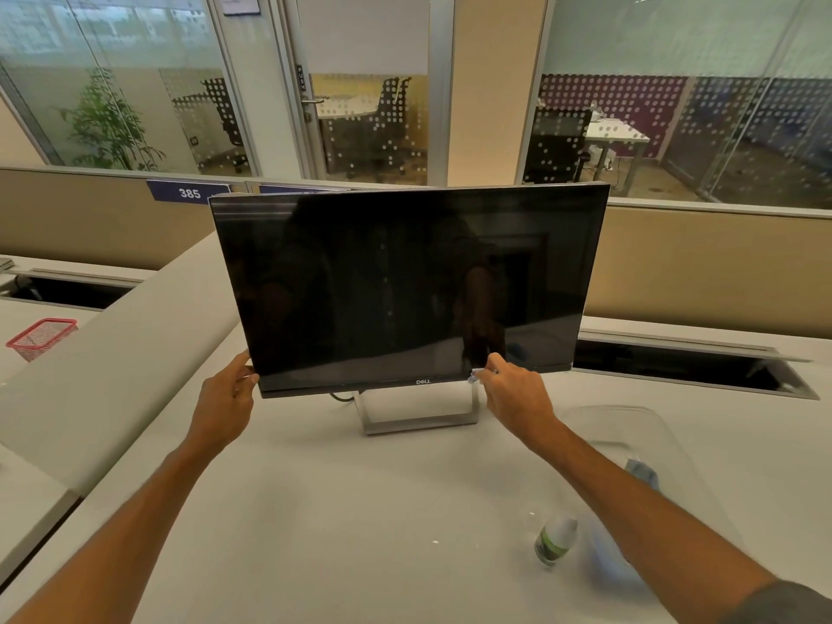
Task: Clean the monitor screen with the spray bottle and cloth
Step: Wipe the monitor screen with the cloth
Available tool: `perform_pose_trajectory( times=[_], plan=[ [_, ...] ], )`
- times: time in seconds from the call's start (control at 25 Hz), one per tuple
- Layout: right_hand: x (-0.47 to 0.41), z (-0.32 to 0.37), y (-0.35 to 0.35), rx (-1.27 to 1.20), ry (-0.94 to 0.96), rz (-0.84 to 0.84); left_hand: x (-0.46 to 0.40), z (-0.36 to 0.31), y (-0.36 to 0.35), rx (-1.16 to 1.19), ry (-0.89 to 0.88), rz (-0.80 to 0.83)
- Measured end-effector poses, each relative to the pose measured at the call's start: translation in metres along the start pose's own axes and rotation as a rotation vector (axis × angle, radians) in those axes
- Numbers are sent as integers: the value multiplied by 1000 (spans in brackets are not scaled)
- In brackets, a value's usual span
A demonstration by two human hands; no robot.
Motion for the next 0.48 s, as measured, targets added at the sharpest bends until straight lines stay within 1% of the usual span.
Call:
perform_pose_trajectory(
  times=[0.28, 0.48],
  plan=[
    [15, -58, 20, -10, -74, -87, -1, 6, -4, -26, 24, 5],
    [25, -98, 30, -33, -210, -151, -1, 5, -4, -37, 30, 12]
  ],
)
Point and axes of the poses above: each hand's wrist, its own x-axis away from the middle knuckle, its own y-axis out of the back of the hand, z = x × y, the point moved 5 cm from there along -x, towards the middle knuckle, and after that the axes turned 10 degrees about -x, right-handed, at the moved point
